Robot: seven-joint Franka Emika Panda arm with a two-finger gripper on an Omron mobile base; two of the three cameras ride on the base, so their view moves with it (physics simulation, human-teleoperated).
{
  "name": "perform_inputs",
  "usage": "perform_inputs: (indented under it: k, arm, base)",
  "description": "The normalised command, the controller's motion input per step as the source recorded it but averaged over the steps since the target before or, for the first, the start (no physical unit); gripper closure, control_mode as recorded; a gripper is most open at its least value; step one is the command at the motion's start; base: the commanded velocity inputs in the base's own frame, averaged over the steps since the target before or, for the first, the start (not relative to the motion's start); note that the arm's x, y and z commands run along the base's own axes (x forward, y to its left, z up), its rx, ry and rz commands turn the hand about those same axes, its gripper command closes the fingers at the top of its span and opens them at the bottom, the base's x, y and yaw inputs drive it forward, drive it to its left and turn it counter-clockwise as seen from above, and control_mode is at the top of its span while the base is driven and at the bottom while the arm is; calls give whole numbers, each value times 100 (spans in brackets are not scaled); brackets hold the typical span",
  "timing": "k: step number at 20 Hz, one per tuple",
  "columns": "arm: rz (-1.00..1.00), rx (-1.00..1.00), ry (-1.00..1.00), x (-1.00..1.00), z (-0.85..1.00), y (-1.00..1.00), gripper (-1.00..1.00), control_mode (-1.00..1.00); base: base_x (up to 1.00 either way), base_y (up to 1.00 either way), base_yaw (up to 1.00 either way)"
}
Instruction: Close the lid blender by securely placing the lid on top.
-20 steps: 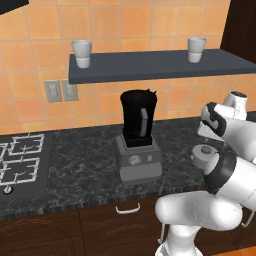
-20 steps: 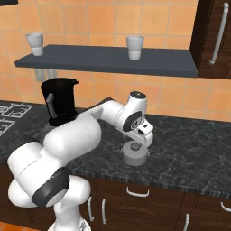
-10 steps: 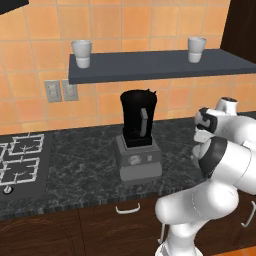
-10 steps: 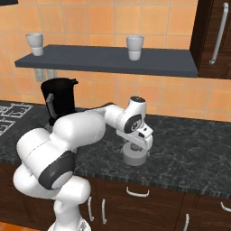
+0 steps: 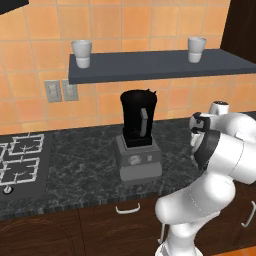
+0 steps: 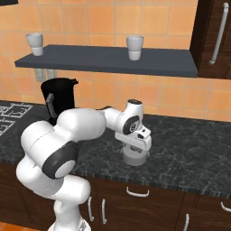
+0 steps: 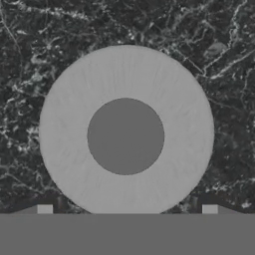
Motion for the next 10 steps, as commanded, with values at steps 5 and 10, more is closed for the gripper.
perform_inputs:
  k: [5, 10]
  arm:
    - [11, 0, 0, 9, -5, -31, -100, -100]
    - [6, 0, 0, 7, -15, -1, -100, -100]
  base:
    - [0, 0, 0]
    - [0, 0, 0]
